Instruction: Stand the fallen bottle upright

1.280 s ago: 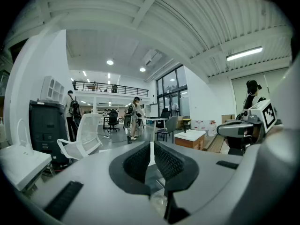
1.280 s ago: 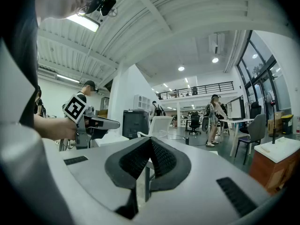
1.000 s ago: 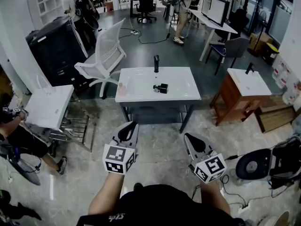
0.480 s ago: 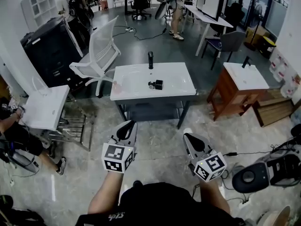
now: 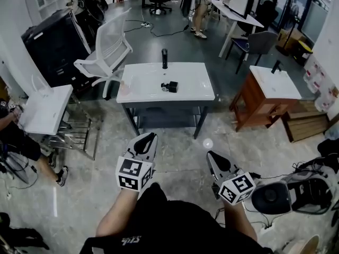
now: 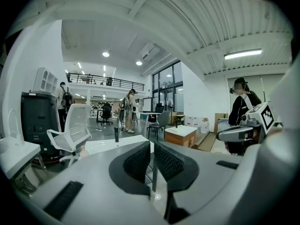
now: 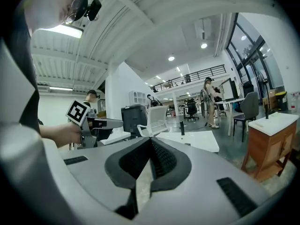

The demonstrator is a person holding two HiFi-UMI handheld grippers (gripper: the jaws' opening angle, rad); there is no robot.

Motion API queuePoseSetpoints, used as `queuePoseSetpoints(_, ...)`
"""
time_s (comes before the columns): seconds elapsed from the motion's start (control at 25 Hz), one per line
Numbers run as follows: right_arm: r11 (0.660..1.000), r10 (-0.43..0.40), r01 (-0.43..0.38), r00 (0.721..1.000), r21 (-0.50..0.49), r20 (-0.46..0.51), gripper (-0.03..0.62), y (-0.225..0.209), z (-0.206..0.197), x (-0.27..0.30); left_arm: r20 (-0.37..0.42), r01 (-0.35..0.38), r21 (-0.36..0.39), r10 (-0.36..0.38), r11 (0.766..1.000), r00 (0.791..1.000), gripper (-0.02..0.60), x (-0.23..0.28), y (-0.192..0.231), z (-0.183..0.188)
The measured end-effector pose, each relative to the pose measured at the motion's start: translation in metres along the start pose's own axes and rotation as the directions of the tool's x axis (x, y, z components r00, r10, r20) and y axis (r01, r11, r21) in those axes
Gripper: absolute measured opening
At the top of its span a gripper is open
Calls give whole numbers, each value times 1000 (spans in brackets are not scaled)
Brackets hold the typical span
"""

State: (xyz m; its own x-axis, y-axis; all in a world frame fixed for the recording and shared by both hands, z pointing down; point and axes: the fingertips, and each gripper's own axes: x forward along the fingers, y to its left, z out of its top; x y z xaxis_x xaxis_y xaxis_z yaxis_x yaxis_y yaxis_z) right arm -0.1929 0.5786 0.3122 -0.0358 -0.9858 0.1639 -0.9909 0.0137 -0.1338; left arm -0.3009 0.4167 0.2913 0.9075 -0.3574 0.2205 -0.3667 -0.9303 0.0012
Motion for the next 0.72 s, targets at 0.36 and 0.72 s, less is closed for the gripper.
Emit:
queuePoseSetpoints(0.36,999,-52,53,997,8,-57,14,-51,-5,48,-12,60,-21,-61,998,998,39,83,26,-3)
queuePoseSetpoints(0.72,996,-89,89,993,-5,-76,14,-104,38,167,3,113,-8,-113,994,994,40,185,110,30)
